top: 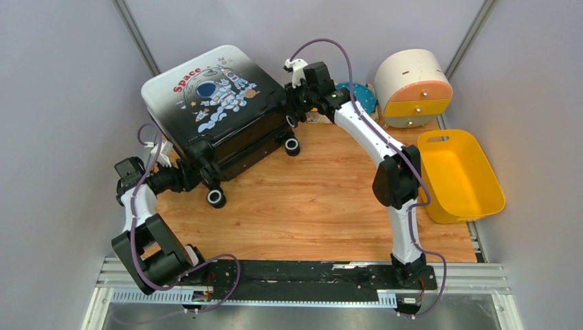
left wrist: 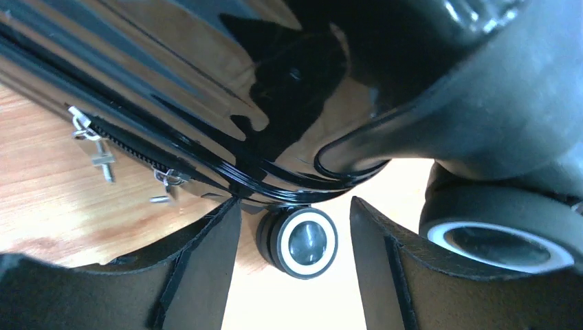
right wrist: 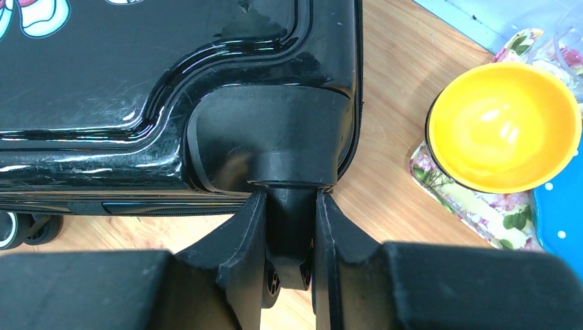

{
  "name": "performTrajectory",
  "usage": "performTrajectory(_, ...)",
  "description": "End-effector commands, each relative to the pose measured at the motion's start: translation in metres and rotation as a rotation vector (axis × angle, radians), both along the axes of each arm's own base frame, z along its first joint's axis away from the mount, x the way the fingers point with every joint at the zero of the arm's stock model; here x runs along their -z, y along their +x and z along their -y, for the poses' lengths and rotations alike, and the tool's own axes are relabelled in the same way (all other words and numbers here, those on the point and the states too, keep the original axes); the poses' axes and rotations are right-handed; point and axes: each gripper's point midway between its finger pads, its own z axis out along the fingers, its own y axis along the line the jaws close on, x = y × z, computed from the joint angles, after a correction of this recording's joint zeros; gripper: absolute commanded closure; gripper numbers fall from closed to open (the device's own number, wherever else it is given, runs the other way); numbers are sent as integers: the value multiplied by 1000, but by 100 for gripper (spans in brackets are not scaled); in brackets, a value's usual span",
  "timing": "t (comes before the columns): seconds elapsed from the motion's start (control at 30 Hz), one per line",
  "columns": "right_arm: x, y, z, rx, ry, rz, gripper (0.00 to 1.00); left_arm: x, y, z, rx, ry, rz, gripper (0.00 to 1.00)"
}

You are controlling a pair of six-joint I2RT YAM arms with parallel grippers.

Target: Open, take out, and arrange the luggage

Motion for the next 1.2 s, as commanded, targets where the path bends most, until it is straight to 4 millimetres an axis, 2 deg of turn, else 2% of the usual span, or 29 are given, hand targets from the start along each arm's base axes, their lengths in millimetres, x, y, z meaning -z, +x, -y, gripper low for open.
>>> performTrajectory(0.0,35,-3,-45,-82,52,-61,100,-36,50,-15,-75,12,144,33)
performTrajectory(0.07,31,7,-43,-49,54,-38,100,-42,53,-16,-57,31,157,34)
performTrajectory(0.13,27,17,-35,-3,52,-17,100,-39,47,-17,-21,78,151,33)
performTrajectory(0.27,23,27,-20,35,57,-8,100,-48,28,-35,-9,54,189,33)
performTrajectory(0.37,21,27,-15,32,54,-3,100,-49,19,-46,28,81,225,32)
performTrajectory(0.43,20,27,-13,31,54,-5,100,-47,21,-52,49,103,236,32)
performTrajectory(0.53,20,23,-14,21,53,-13,100,-46,22,-52,95,113,291,33)
performTrajectory(0.57,21,22,-14,19,53,-19,100,-46,18,-47,143,144,347,33)
performTrajectory(0.73,20,19,-13,10,55,-27,100,-36,26,-55,192,197,397,33)
performTrajectory(0.9,23,16,-13,-3,54,-39,100,-26,23,-54,276,226,422,37)
performTrajectory(1.17,28,14,-12,-7,48,-53,100,-7,32,-63,281,284,451,40)
